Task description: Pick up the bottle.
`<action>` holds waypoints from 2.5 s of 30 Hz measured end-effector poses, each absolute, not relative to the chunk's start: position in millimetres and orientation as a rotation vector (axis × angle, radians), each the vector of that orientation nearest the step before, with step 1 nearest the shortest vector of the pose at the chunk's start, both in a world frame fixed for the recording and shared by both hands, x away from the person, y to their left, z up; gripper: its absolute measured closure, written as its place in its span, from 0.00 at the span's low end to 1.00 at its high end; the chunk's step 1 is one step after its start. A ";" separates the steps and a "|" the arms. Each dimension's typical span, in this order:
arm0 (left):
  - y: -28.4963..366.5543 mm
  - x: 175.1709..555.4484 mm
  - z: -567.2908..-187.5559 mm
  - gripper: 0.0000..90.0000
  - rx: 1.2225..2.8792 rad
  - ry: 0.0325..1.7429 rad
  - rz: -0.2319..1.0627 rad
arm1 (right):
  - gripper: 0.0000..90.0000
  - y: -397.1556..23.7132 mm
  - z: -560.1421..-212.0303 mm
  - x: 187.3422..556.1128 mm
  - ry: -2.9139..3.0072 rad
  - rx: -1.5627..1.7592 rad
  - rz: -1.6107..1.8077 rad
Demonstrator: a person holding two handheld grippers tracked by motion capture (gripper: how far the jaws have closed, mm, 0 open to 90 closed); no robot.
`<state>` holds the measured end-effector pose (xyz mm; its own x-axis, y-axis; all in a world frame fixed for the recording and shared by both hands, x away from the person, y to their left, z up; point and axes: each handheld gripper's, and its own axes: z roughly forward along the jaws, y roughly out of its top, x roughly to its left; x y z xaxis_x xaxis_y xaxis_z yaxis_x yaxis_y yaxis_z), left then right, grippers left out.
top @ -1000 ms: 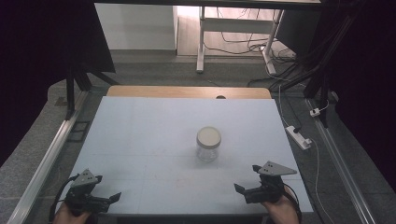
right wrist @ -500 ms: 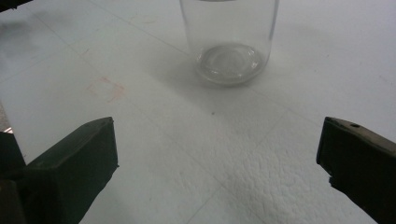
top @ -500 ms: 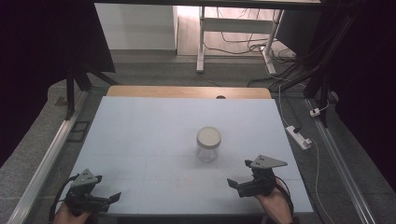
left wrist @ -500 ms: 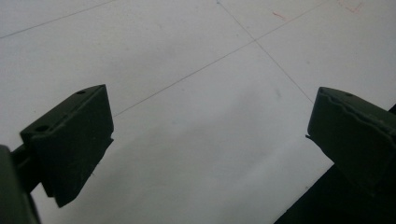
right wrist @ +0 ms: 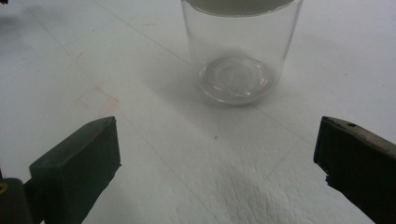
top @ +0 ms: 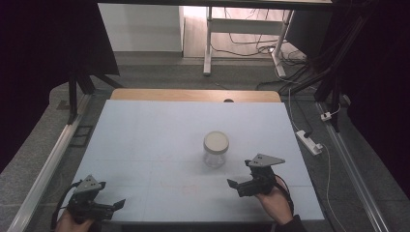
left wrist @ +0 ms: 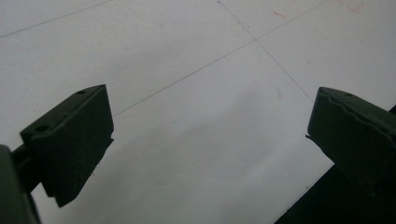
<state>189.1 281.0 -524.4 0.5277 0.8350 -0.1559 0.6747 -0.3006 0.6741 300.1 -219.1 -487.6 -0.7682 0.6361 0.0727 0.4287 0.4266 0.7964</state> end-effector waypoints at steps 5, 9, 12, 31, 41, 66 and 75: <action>281.1 189.0 -524.3 0.02 2.061 1.222 0.291 | 0.01 -213.8 -488.6 308.4 2.434 0.936 1.256; 281.2 188.8 -524.2 0.02 2.060 1.221 0.292 | 0.01 -209.7 -490.3 315.9 2.429 0.943 1.248; 280.9 188.9 -524.3 0.02 2.063 1.221 0.294 | 0.01 -206.6 -491.7 322.3 2.430 0.962 1.239; 281.2 188.8 -524.2 0.02 2.061 1.222 0.293 | 0.01 -185.1 -502.2 353.4 2.437 0.966 1.240; 281.3 188.9 -524.2 0.02 2.061 1.222 0.291 | 0.00 -171.8 -509.2 367.6 2.450 0.914 1.229; 281.3 189.4 -524.6 0.02 2.064 1.219 0.288 | 0.04 -153.4 -524.1 385.1 2.459 0.874 1.274; 281.1 189.5 -524.5 0.02 2.066 1.218 0.287 | 0.05 -151.1 -527.1 385.2 2.445 0.859 1.265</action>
